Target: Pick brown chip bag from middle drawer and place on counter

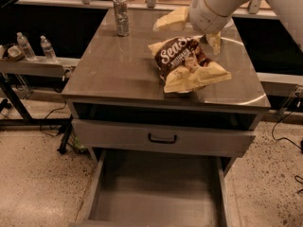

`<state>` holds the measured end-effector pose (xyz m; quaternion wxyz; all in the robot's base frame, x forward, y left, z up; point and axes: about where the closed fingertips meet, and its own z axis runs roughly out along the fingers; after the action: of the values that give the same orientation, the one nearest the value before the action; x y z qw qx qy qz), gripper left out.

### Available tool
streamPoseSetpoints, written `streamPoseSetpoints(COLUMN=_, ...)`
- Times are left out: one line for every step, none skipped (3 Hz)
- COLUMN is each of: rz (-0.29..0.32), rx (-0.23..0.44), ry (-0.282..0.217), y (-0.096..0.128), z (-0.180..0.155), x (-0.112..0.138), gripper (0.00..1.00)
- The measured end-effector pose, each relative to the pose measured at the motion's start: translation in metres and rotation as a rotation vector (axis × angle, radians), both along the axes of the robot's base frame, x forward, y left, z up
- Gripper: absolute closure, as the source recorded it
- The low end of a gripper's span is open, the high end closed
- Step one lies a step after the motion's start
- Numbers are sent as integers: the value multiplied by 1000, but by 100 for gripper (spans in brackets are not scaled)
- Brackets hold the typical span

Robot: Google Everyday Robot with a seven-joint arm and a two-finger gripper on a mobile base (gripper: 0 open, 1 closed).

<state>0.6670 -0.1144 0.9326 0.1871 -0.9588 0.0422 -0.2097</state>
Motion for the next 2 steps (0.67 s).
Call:
streamPoseSetpoints(rz=-3, rx=26, ry=-12, y=-8, z=4, x=-3, gripper=0)
streamPoseSetpoints(rz=-66, rx=29, ry=-84, y=-51, z=37, x=-13, gripper=0)
